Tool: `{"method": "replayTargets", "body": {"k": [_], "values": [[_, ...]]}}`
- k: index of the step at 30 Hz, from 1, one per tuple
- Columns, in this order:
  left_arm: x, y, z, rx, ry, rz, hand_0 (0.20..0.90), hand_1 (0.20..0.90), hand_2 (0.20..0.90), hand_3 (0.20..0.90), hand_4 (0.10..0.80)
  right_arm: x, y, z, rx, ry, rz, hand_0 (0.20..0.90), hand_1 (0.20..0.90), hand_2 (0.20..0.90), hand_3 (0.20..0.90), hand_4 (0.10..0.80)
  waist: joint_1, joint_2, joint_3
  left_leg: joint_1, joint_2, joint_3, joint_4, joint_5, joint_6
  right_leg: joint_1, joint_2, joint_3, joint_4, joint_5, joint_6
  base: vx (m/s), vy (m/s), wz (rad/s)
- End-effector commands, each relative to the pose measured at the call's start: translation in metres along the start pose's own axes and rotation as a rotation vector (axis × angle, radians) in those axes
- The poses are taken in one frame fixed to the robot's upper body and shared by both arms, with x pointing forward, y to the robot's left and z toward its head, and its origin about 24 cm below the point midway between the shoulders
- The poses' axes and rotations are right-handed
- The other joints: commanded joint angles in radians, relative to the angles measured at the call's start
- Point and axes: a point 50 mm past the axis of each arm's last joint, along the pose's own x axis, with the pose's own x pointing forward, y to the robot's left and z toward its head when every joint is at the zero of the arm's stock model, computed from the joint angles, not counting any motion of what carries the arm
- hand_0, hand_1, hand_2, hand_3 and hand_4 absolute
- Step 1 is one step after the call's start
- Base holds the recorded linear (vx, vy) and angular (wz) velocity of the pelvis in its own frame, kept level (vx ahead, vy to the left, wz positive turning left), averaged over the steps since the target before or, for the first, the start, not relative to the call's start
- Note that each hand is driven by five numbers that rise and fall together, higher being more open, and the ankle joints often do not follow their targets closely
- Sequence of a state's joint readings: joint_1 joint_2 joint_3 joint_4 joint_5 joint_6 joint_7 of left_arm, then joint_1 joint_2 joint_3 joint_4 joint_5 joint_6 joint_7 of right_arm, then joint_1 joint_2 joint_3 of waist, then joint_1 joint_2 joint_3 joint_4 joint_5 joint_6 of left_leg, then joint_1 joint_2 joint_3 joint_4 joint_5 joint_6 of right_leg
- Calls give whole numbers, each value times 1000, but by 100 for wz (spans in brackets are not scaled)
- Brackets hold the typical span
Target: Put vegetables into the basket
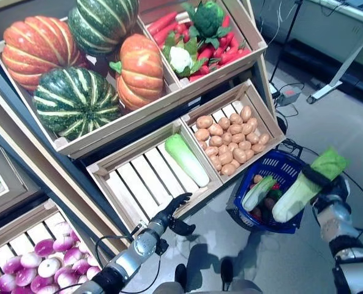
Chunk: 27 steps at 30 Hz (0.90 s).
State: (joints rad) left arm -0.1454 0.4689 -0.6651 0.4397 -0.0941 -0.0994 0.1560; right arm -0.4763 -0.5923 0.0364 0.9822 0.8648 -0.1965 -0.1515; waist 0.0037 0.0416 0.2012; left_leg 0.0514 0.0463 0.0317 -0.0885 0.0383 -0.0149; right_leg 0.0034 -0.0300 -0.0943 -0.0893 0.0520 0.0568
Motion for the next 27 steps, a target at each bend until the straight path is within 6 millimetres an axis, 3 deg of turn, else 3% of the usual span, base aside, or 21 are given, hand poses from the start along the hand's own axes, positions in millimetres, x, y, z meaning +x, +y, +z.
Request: {"method": "replayTargets", "body": {"k": [1, 6, 13, 15, 17, 18, 21, 24, 27], "values": [[12, 12, 59, 12, -309, 3, 900, 900, 900, 900, 800, 16, 16, 99, -27, -313, -6, 300, 300, 300, 300, 400, 30, -34, -17, -63, 9, -49, 1, 13, -23, -17, -30, 2, 2, 51, 2, -53, -36, 0], [10, 9, 63, -33, -359, 6, 900, 900, 900, 900, 800, 19, 25, 128, -34, -370, -3, 300, 300, 300, 300, 400, 27, -8, 10, -93, 9, -55, 1, 27, -30, -42, -29, -2, 2, 53, -4, -44, -6, 2], [6, 5, 58, -99, -372, 44, 900, 900, 900, 900, 800, 17, 31, 141, -93, -429, -14, 300, 300, 300, 300, 400, 20, 10, 37, -103, 10, -52, 7, 37, -36, -59, -30, -17, 19, 47, -19, -16, -4, 1], [5, 6, 59, -139, -377, 62, 900, 900, 900, 900, 800, 16, 32, 145, -130, -452, -23, 300, 300, 300, 300, 400, 15, 11, 54, -111, 18, -32, 69, 30, -44, -75, -38, -24, 74, 26, -32, 0, 0, 0], [2, 7, 63, -170, -406, 78, 900, 900, 900, 900, 800, 13, 28, 156, -154, -502, -62, 300, 300, 300, 300, 400, 10, 5, 104, -197, 19, -25, 316, 52, -68, -94, -47, -32, 144, 2, -58, -24, -27, -2], [2, 8, 64, -176, -409, 78, 900, 900, 900, 900, 800, 12, 26, 157, -150, -508, -71, 300, 300, 300, 300, 400, 9, 6, 112, -215, 19, -30, 344, 58, -72, -95, -46, -34, 150, -1, -62, -36, -52, 9], [-3, 6, 60, -212, -411, 82, 900, 900, 900, 900, 800, 9, 29, 157, -131, -535, -80, 300, 300, 300, 300, 400, 26, 14, 172, -330, -31, -93, 455, 84, -64, -89, -35, -18, 199, -21, -79, 38, 19, 5], [-8, 4, 63, -190, -447, 71, 900, 900, 900, 900, 800, 9, 40, 172, -81, -575, -61, 300, 300, 300, 300, 400, 83, 39, 201, -384, -63, -158, 272, 184, -61, -67, 8, 20, 181, -34, -78, 30, 91, -54], [-9, 6, 60, -195, -438, 89, 900, 900, 900, 900, 800, 9, 45, 178, -49, -584, -13, 300, 300, 300, 300, 400, 103, 24, 193, -361, -74, -124, 226, 126, -40, -68, -9, -15, 181, -43, -72, 4, 69, -72]]}}
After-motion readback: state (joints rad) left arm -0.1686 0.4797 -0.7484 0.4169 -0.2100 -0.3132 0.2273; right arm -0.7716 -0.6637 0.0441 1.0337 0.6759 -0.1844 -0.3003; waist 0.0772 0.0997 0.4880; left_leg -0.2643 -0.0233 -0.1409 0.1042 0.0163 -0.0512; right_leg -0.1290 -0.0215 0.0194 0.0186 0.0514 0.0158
